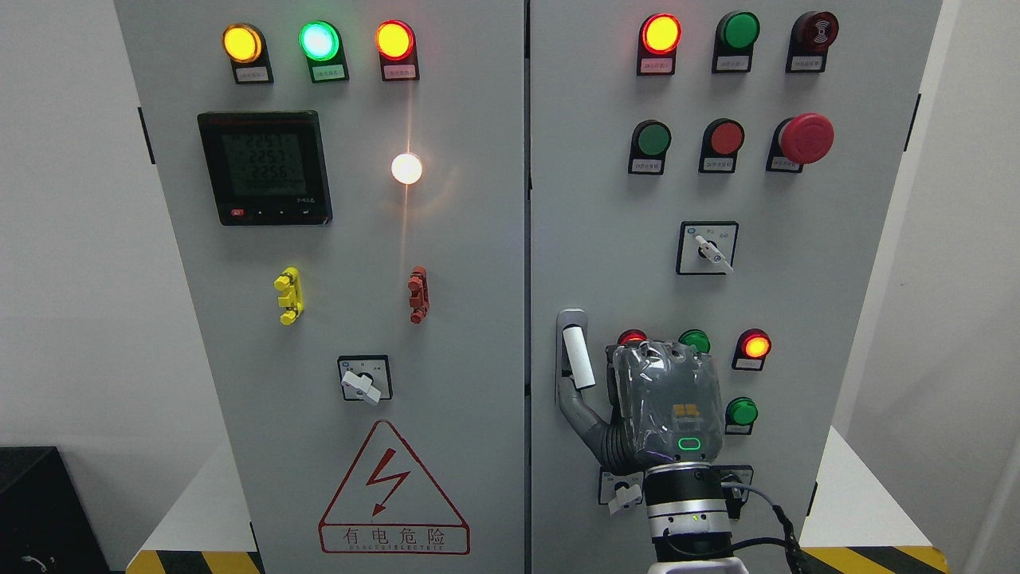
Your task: Release door handle
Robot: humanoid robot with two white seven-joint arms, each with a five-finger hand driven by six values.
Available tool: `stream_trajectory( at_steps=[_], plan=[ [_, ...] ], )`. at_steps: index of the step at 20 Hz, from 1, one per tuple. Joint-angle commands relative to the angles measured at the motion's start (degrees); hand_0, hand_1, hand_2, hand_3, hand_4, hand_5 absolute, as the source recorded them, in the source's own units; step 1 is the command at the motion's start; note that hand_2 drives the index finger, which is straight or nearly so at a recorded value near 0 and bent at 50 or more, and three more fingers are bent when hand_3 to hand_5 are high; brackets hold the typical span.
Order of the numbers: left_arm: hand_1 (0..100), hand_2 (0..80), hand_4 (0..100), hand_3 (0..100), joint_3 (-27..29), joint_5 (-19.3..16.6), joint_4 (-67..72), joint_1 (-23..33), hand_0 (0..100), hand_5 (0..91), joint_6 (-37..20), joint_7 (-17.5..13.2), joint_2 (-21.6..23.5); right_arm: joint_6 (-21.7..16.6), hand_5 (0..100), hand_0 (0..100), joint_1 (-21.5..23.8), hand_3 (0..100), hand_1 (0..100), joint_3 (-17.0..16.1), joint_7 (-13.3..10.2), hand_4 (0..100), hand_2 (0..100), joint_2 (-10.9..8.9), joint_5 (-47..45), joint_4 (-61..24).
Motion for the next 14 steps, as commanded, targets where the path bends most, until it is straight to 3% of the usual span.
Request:
stream_trajectory(
  at_steps=[1, 14],
  plan=[
    [56, 0.0, 0, 0, 0.0, 0.07, 1.67, -1.5, 12, 0.0, 0.02, 0.05, 0.0, -0.06, 100, 38, 0.05, 100, 49, -0.29, -0.03, 100, 95, 0.0, 0.0, -0.05],
    [56, 0.0, 0, 0, -0.09, -0.02, 1.67, -1.5, 12, 0.0, 0.02, 0.05, 0.0, 0.03, 100, 40, 0.05, 100, 49, -0.37, -0.12, 100, 95, 0.0, 0.0, -0.58]
  ],
)
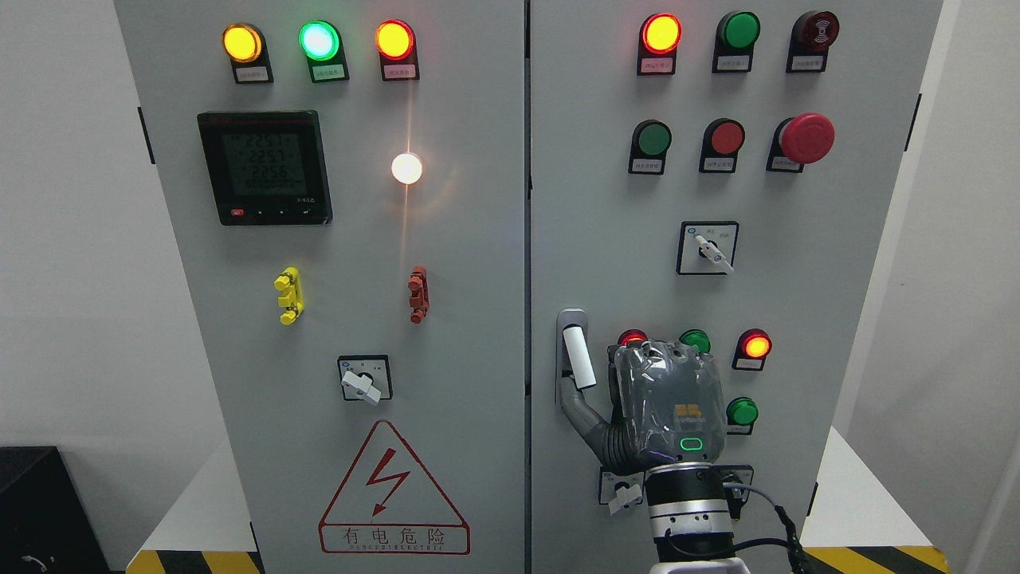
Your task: Release door handle
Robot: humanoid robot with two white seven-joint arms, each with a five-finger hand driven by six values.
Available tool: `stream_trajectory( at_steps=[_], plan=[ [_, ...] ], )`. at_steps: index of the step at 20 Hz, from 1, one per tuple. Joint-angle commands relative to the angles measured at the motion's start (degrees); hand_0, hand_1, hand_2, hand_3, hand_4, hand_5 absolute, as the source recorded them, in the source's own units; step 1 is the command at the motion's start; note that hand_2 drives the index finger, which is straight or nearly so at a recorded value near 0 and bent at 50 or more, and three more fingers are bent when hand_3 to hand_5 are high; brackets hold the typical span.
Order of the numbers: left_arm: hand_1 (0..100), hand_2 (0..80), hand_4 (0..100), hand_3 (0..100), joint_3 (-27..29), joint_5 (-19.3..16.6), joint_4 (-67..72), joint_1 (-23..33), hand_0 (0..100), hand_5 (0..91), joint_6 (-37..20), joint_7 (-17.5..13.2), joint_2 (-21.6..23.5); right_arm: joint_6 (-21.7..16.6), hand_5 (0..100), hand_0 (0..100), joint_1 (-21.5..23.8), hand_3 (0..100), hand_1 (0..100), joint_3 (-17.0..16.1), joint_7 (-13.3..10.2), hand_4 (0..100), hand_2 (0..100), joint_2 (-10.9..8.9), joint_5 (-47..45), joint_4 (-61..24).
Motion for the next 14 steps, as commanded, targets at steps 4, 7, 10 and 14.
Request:
stream_trajectory(
  at_steps=[4, 7, 10, 14],
  plan=[
    [56, 0.0, 0, 0, 0.0, -0.02, 1.67, -1.49, 12, 0.0, 0.02, 0.05, 0.0, 0.09, 100, 41, 0.0, 100, 48, -0.15, -0.12, 100, 95, 0.0, 0.0, -0.21],
    [56, 0.0, 0, 0, 0.0, 0.07, 1.67, -1.49, 12, 0.0, 0.02, 0.05, 0.0, 0.0, 100, 42, 0.0, 100, 48, -0.5, -0.12, 100, 95, 0.0, -0.09, -0.21],
    [56, 0.0, 0, 0, 0.0, -0.02, 1.67, -1.49, 12, 0.0, 0.02, 0.05, 0.0, 0.0, 100, 43, 0.0, 100, 48, -0.5, -0.12, 100, 95, 0.0, -0.09, -0.21],
    [56, 0.0, 0, 0, 0.0, -0.02, 1.67, -1.49, 12, 0.0, 0.02, 0.05, 0.0, 0.0, 100, 43, 0.0, 100, 47, -0.5, -0.56, 100, 95, 0.0, -0.09, -0.3]
  ],
)
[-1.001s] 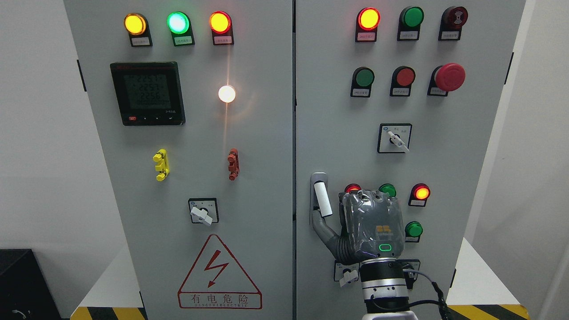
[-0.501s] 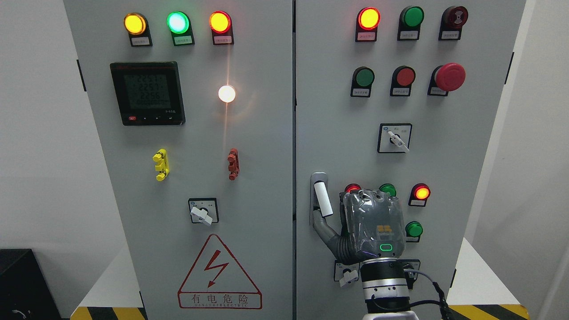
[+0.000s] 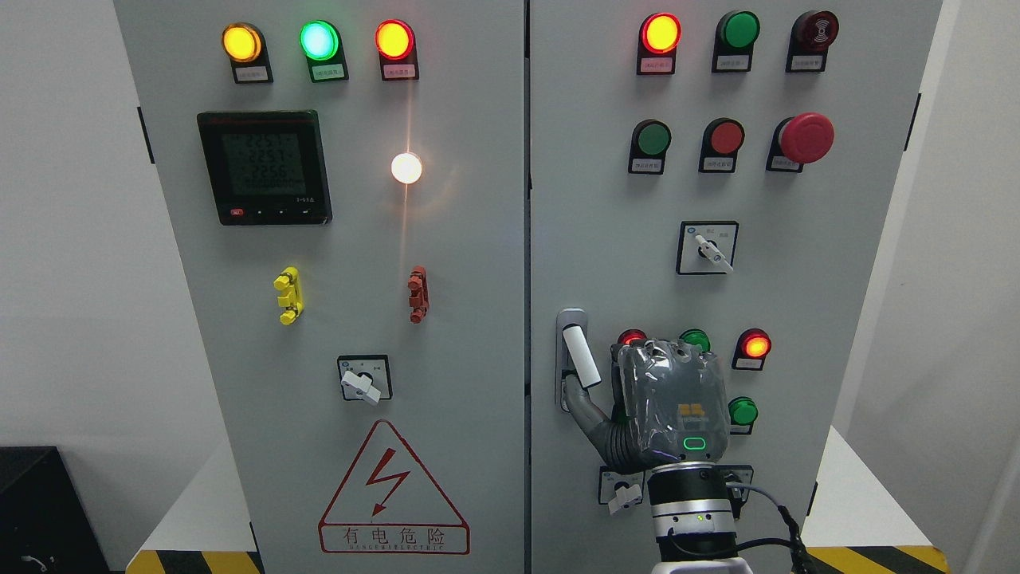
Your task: Release door handle
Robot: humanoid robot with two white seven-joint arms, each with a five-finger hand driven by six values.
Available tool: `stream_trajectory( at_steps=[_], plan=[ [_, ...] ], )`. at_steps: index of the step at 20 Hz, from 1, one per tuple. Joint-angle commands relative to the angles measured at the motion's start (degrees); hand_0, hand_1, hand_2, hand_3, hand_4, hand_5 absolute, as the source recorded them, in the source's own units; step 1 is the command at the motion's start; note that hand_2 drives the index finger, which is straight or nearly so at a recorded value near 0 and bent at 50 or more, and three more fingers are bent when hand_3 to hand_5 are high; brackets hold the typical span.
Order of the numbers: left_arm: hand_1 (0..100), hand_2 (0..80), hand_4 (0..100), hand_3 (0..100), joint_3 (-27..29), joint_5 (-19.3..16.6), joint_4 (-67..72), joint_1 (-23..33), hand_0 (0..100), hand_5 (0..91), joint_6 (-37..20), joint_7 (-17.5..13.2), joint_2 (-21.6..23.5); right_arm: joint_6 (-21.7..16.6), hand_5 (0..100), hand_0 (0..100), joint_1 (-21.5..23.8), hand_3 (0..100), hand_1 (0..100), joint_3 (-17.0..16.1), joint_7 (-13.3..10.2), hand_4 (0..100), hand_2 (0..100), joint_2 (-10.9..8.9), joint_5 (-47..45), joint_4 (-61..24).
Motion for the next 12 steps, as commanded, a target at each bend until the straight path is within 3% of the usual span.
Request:
stream_trajectory(
  at_steps=[1, 12],
  plan=[
    [56, 0.0, 0, 0, 0.0, 0.07, 1.67, -1.5, 12, 0.0, 0.02, 0.05, 0.0, -0.07, 100, 43, -0.01, 100, 47, -0.2, -0.29, 100, 95, 0.0, -0.02, -0.14],
    [56, 0.0, 0, 0, 0.0, -0.01, 1.67, -1.5, 12, 0.0, 0.02, 0.05, 0.0, -0.07, 100, 43, -0.01, 100, 48, -0.2, -0.29, 100, 94, 0.0, -0.02, -0.14]
  ],
)
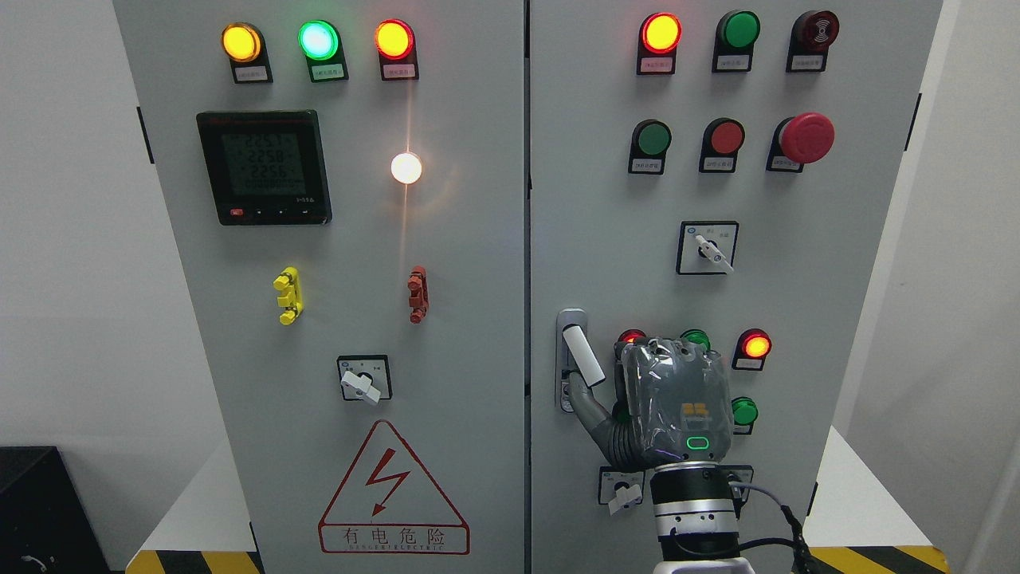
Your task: Release door handle
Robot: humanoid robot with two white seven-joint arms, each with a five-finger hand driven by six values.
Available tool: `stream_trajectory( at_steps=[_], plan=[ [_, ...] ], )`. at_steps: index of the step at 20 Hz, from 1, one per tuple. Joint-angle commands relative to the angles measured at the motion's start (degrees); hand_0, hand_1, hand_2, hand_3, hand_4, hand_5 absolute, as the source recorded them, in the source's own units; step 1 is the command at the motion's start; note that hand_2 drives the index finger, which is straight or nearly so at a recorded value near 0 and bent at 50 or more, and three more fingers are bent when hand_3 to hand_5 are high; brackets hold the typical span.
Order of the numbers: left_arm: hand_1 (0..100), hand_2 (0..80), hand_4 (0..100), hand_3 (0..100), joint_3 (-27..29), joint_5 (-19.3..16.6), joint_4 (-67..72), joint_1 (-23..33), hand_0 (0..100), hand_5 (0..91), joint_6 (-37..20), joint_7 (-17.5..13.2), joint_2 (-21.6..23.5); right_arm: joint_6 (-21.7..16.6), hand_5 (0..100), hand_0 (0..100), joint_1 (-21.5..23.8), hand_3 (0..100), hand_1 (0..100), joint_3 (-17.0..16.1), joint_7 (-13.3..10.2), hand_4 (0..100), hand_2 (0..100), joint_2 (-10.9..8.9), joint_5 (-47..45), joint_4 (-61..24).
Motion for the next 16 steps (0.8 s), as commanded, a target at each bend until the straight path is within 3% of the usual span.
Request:
stream_trajectory(
  at_steps=[1, 16],
  plan=[
    [56, 0.0, 0, 0, 0.0, -0.01, 1.67, -1.49, 12, 0.0, 0.02, 0.05, 0.0, -0.08, 100, 43, -0.01, 100, 48, -0.07, -0.01, 100, 94, 0.0, 0.09, -0.05],
    [56, 0.0, 0, 0, 0.0, -0.01, 1.67, -1.49, 12, 0.0, 0.02, 0.05, 0.0, -0.08, 100, 41, 0.16, 100, 53, -0.16, -0.1, 100, 94, 0.0, 0.09, -0.32]
  ],
)
